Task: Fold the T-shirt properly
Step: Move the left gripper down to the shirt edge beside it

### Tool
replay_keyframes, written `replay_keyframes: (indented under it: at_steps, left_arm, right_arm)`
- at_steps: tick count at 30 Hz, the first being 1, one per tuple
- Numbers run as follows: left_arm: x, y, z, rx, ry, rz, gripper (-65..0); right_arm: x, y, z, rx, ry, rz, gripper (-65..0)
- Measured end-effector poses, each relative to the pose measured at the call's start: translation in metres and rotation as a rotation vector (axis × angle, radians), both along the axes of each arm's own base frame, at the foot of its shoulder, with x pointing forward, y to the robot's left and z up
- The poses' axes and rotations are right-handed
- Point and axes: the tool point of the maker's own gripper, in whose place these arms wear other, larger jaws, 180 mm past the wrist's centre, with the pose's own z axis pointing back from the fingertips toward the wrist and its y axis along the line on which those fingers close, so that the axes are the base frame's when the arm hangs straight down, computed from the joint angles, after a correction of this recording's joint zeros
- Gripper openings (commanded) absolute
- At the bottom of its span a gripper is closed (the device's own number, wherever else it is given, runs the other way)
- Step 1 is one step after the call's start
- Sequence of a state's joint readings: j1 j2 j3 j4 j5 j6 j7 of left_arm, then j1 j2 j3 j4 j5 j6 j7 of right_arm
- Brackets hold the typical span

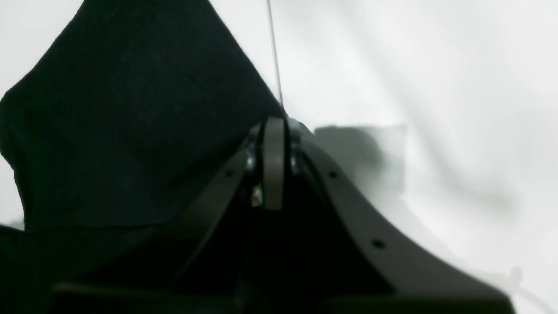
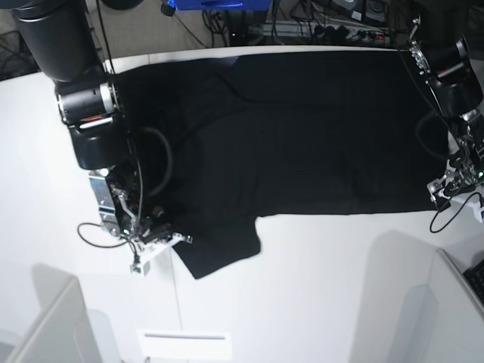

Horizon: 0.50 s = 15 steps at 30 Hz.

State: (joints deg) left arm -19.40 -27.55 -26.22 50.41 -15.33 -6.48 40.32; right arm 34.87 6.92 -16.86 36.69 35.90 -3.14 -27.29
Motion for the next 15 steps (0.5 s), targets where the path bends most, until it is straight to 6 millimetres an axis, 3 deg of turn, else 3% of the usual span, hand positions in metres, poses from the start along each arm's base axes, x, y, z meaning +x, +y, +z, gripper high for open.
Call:
replay_keyframes:
  at_steps: [9,15]
  left_arm:
    - [0.026,-0.009,-0.017,0.021,-0.001,-0.049,-2.0]
    - [0.042,-0.012,-0.018,0.037,-0.018,-0.066,-2.0]
  right_arm:
    - [0.0,-0.001,0.0,0.0,0.001,-0.001,-65.0]
    - [0.0,-0.001,0.0,0.0,0.001,0.0,-65.0]
